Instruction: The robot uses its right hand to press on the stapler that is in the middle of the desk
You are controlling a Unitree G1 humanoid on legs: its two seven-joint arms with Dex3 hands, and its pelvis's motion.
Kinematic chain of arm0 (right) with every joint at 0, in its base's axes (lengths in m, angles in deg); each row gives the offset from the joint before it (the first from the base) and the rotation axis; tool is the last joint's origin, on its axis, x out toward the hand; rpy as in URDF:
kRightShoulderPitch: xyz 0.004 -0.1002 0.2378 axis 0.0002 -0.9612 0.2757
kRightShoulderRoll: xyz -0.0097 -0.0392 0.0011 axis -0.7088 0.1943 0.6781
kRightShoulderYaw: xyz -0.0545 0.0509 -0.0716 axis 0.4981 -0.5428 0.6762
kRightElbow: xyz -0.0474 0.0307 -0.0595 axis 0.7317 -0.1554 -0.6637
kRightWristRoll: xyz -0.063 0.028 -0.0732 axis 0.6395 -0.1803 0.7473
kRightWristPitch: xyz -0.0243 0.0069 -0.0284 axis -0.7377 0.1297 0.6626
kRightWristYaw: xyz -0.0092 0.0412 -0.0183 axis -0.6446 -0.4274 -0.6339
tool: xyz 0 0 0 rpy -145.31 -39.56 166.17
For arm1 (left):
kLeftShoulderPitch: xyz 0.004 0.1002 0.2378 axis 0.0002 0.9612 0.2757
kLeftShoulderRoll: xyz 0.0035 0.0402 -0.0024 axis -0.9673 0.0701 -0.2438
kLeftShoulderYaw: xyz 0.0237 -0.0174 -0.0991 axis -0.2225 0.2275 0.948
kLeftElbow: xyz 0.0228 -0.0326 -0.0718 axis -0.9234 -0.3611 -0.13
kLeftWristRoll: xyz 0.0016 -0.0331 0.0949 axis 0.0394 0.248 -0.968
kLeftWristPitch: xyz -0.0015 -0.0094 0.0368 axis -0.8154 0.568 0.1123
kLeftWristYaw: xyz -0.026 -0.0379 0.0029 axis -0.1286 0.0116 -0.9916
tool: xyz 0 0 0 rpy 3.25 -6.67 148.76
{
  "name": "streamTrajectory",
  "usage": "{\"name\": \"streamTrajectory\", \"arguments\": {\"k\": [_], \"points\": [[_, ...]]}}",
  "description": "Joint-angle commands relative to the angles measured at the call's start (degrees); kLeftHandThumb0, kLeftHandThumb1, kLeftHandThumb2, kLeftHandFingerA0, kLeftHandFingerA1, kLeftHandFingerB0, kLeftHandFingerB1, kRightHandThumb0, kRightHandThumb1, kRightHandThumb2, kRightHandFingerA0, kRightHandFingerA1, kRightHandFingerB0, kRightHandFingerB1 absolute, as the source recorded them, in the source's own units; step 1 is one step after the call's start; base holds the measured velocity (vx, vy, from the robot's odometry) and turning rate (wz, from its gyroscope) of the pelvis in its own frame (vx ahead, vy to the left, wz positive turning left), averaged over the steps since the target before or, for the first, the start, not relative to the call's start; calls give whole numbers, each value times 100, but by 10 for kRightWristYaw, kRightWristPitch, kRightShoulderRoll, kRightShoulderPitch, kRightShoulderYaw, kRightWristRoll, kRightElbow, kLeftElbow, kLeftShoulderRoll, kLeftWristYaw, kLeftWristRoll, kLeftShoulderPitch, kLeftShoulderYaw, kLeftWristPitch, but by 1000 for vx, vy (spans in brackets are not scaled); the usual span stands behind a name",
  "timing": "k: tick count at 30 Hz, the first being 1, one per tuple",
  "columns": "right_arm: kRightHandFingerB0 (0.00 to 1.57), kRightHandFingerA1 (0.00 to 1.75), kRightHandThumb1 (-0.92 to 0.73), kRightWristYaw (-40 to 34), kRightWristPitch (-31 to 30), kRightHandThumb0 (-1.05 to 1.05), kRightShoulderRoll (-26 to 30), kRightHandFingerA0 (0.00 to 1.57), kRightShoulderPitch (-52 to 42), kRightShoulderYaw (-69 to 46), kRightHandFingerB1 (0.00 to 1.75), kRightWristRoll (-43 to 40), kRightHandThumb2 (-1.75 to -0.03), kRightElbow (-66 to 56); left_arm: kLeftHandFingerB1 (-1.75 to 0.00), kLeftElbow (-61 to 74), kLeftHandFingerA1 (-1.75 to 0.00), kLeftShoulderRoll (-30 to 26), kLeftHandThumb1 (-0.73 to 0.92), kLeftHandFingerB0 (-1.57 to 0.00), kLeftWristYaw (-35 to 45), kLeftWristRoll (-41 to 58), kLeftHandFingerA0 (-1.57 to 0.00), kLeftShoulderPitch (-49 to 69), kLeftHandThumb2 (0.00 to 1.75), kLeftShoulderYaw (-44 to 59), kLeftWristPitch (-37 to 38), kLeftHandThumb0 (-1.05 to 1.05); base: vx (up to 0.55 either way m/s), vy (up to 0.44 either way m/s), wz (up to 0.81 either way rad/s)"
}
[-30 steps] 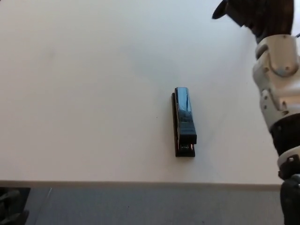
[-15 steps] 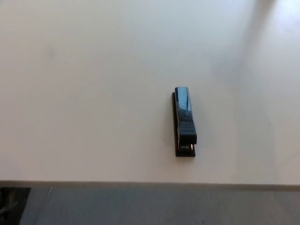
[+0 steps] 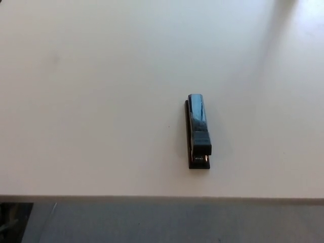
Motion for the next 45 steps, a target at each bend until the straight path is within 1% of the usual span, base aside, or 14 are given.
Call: {"name": "streamTrajectory", "arguments": {"k": [1, 3, 4, 6, 12, 14, 19, 24, 27, 30, 31, 36, 37, 45], "points": [[84, 123, -64, 43, 75, -24, 34, 129, -79, -66, 102, -64, -84, 166, -31, -11, -34, -22, 91, -24, -10, -4, -23, 7, 67, -1, -11, -66, 0, 0, 0], [88, 127, -52, 48, 70, -19, 16, 137, -90, -64, 102, -66, -109, 193, -31, -10, -33, -22, 91, -23, -10, -7, -23, 14, 67, -4, -6, -68, 0, 0, 0], [81, 128, -66, 43, 68, -23, 2, 134, -94, -54, 120, -58, -79, 212, -31, -9, -33, -22, 90, -23, -10, -7, -23, 14, 67, -5, -8, -69, 0, 0, 0], [76, 121, -72, 21, 72, -24, -13, 135, -101, -31, 122, -36, -73, 236, -31, -10, -34, -20, 90, -22, -10, -4, -23, 15, 67, -3, -9, -68, 0, 0, 0], [87, 119, -62, -50, 57, -15, -53, 128, -95, 48, 125, 14, -90, 292, -31, -7, -34, -23, 92, -24, -10, -7, -23, 12, 68, -4, -7, -66, 0, 0, 0], [85, 112, -74, -96, 34, -25, -66, 127, -97, 103, 117, 53, -67, 305, -31, -9, -34, -22, 90, -24, -10, -4, -25, 8, 67, -4, -12, -69, 0, 0, 0], [83, 108, -77, -154, 18, -25, -106, 123, -106, 173, 99, 85, -62, 317, -31, -9, -34, -22, 89, -24, -12, -9, -27, 6, 67, -10, -9, -69, 0, 0, 0], [90, 103, -71, -150, 10, -23, -138, 128, -111, 232, 87, 107, -64, 321, -31, -8, -34, -19, 90, -24, -6, -1, -26, 6, 67, -9, -12, -68, 0, 0, 0], [82, 107, -67, -94, -6, -14, -149, 121, -102, 270, 111, 112, -74, 321, -31, -7, -34, -26, 90, -25, -13, -8, -26, 8, 67, -15, 0, -68, 0, 0, 0], [80, 94, -68, -65, -41, -15, -147, 119, -92, 301, 88, 125, -69, 323, -31, -8, -34, -26, 90, -24, -9, -3, -25, 2, 67, -13, -7, -68, 0, 0, 0], [69, 66, -69, -59, -51, -23, -147, 113, -90, 315, 52, 131, -62, 324, -31, -8, -35, -25, 90, -24, -7, -2, -26, 3, 67, -12, -6, -68, 0, 0, 0], [75, 58, -67, -32, -95, -26, -144, 105, -71, 387, 52, 169, -59, 326, -31, -8, -34, -24, 90, -24, -12, -6, -27, 4, 67, -17, -4, -69, 0, 0, 0], [62, 59, -64, -32, -111, -27, -147, 103, -62, 395, 46, 172, -59, 327, -31, -9, -34, -24, 89, -24, -9, -5, -26, 4, 67, -16, -2, -69, 0, 0, 0], [24, 47, -57, 85, -226, -50, -161, 34, -9, 394, 40, 143, -75, 328, -31, -7, -33, -29, 90, -24, 3, -7, -23, 4, 67, -21, 8, -66, 0, 0, 0]]}}
